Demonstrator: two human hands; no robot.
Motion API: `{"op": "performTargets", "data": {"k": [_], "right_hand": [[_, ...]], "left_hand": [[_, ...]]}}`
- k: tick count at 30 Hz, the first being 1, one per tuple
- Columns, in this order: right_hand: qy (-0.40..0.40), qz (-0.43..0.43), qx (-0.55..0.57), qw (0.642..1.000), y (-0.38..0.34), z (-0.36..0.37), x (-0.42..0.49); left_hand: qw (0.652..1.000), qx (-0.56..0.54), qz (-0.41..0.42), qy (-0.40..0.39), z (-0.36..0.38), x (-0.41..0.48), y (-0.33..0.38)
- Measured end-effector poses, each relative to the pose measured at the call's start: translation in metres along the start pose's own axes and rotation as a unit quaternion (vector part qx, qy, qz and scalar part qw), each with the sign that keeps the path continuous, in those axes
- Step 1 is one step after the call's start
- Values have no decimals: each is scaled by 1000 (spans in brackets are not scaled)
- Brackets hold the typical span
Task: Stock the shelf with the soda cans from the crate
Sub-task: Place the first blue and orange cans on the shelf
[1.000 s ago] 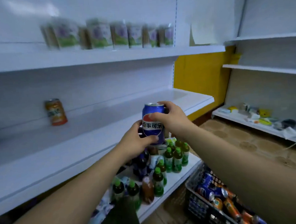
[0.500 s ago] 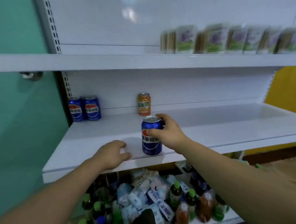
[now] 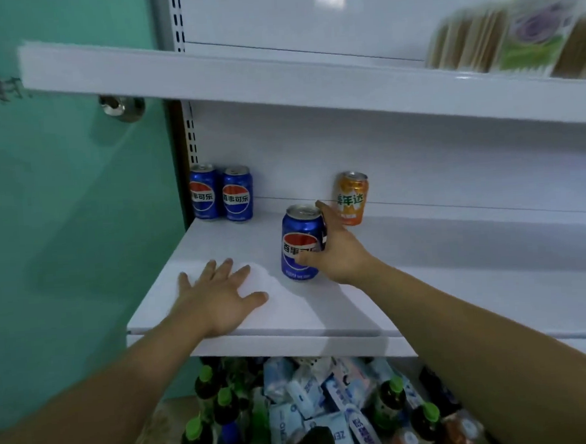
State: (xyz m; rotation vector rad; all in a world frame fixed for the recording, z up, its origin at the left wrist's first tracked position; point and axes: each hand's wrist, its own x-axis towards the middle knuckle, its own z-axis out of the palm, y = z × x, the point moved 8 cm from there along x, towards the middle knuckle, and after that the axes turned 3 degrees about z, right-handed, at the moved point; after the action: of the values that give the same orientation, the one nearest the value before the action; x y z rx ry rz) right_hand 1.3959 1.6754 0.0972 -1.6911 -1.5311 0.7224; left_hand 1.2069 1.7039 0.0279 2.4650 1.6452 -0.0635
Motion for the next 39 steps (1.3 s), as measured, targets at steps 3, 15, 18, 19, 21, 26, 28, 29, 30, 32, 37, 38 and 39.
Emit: {"op": "performTargets", "data": {"k": [3, 15, 18, 19, 21, 26, 28, 29, 30, 32, 37, 38, 39], "right_hand": [[44, -10, 14, 999, -1, 10, 31], [118, -29, -8, 993, 15, 39, 144], [121, -19, -9, 992, 16, 44, 161], [121, -15, -7, 993, 17, 46, 166], [121, -8, -8, 993, 16, 49, 173], [104, 16, -13, 994, 10, 55, 184], [91, 32, -23, 995, 8, 55, 183], [83, 40, -34, 995, 7, 54, 180], [73, 48, -49, 995, 6, 52, 175], [52, 53, -93, 993, 3, 40, 158], [25, 53, -233, 971, 2, -19, 87], [28, 60, -249, 966, 4, -36, 70], [35, 68, -262, 962, 8, -55, 52]], "left_hand": [[1000, -3, 3, -2, 2, 2, -2], [999, -36, 3, 13, 3, 2, -5], [999, -37, 1, 11, 3, 1, -5], [999, -39, 1, 12, 3, 1, -5], [999, -41, 1, 14, 2, 1, -5], [999, -42, 3, 16, 3, 2, -6], [999, -44, 4, 13, 3, 2, -5], [999, -45, 4, 12, 2, 2, -6], [999, -46, 3, 11, 1, 1, -6], [999, -48, 4, 11, -2, 1, -5], [999, -45, 0, -6, -5, -2, -3], [999, -42, -6, -9, -6, -2, -1], [999, -43, -11, -12, -9, -3, 3]]}}
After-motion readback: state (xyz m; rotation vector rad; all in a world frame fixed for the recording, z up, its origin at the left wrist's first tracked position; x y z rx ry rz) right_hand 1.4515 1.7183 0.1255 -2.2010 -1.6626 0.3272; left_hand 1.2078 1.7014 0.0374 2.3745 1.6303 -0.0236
